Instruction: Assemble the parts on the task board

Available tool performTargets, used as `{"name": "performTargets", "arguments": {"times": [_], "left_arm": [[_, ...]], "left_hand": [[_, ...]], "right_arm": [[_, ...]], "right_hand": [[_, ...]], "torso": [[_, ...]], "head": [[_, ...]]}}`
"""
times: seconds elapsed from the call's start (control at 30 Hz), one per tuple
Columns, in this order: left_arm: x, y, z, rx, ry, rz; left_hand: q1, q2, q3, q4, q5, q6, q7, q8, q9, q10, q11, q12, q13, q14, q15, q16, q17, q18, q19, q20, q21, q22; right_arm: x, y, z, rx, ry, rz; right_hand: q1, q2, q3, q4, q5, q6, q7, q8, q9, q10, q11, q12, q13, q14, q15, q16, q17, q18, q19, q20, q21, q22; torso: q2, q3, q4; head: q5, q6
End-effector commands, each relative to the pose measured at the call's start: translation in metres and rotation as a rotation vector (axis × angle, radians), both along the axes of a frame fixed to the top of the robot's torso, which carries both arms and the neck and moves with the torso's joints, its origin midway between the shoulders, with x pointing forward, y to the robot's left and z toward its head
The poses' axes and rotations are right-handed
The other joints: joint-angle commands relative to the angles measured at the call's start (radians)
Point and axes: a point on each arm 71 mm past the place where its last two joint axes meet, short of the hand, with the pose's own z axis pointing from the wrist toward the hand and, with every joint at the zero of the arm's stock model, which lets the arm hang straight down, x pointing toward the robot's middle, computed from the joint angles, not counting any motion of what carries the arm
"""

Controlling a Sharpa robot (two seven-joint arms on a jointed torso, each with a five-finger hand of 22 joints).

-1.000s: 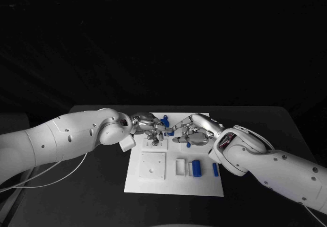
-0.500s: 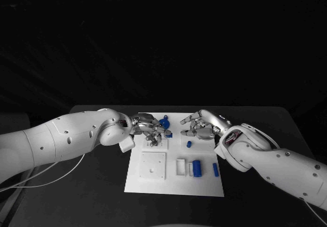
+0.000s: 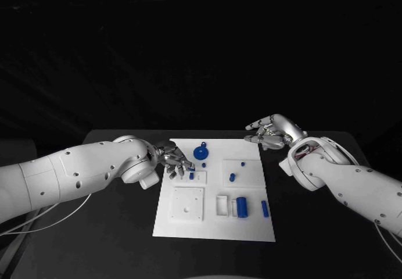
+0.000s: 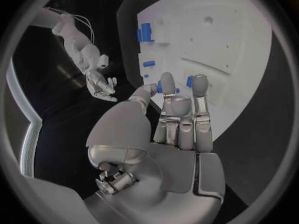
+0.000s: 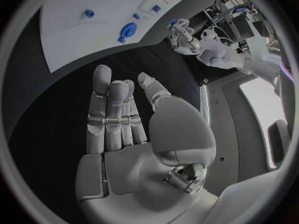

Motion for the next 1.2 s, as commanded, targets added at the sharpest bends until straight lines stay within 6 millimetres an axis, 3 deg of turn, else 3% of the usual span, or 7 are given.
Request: {"name": "performTargets", "arguments": {"times": [0.03,0.2,0.37,0.63,1.2], "left_arm": [[0.003,0.009,0.003,0.204,-0.108,0.07],[0.003,0.01,0.004,0.315,-0.145,0.067],[0.005,0.01,0.0,0.391,-0.152,0.05],[0.01,0.004,-0.008,0.443,-0.128,0.012],[0.016,-0.005,-0.023,0.494,-0.102,-0.063]], "left_hand": [[-0.009,-0.011,0.105,-0.101,0.021,0.058,-0.046,0.001,0.001,0.013,-0.002,-0.008,0.001,0.012,-0.002,-0.006,0.007,0.002,0.008,-0.004,0.004,0.018],[-0.023,-0.02,0.116,-0.111,0.054,0.071,-0.049,-0.004,0.003,0.028,-0.006,-0.016,0.002,0.026,-0.005,-0.011,0.028,0.001,0.013,-0.007,0.007,0.018],[-0.036,-0.019,0.123,-0.125,0.064,0.076,-0.05,-0.011,0.009,0.035,-0.007,-0.024,0.005,0.032,-0.006,-0.015,0.047,0.001,0.014,-0.008,0.011,0.018],[-0.039,-0.015,0.124,-0.131,0.064,0.077,-0.049,-0.015,0.013,0.034,-0.006,-0.026,0.009,0.032,-0.006,-0.019,0.054,0.001,0.011,-0.008,0.013,0.019],[-0.036,-0.008,0.122,-0.136,0.047,0.07,-0.046,-0.019,0.018,0.026,-0.004,-0.025,0.015,0.025,-0.003,-0.026,0.052,0.001,0.005,-0.006,0.014,0.019]], "right_arm": [[0.008,-0.009,0.003,0.061,0.007,-0.044],[0.018,-0.02,0.008,0.072,0.0,-0.085],[0.023,-0.024,0.01,0.076,-0.003,-0.101],[0.026,-0.023,0.011,0.08,-0.003,-0.103],[0.025,-0.019,0.012,0.087,0.002,-0.092]], "right_hand": [[0.0,-0.013,0.009,0.0,0.007,0.008,-0.001,-0.001,-0.001,-0.002,0.0,0.001,-0.001,0.002,0.004,0.0,0.0,0.008,0.032,0.005,0.004,0.001],[-0.002,-0.015,0.014,-0.002,0.019,0.008,-0.001,-0.001,-0.001,-0.002,0.0,0.001,-0.001,0.003,0.004,0.0,0.0,0.008,0.032,0.004,0.005,0.002],[-0.004,-0.017,0.019,-0.003,0.025,0.008,-0.001,-0.001,-0.001,-0.002,0.0,0.0,-0.002,0.002,0.004,0.0,0.001,0.008,0.032,0.004,0.005,0.003],[-0.006,-0.018,0.022,-0.004,0.029,0.009,-0.001,-0.001,-0.001,-0.002,0.0,0.001,-0.002,0.003,0.004,0.001,0.001,0.008,0.032,0.004,0.005,0.003],[-0.009,-0.018,0.025,-0.005,0.033,0.009,-0.001,-0.001,-0.001,-0.002,0.0,0.001,-0.001,0.003,0.004,0.001,0.002,0.008,0.032,0.004,0.006,0.005]], "torso": [[-0.001,0.0012,0.0007],[0.0,0.0012,-0.0005],[0.001,0.0019,-0.0004],[0.003,0.0008,-0.0023],[0.002,0.0002,-0.0006]], "head": [[0.001,-0.003],[0.004,-0.007],[0.008,-0.01],[0.016,-0.016],[0.016,-0.025]]}}
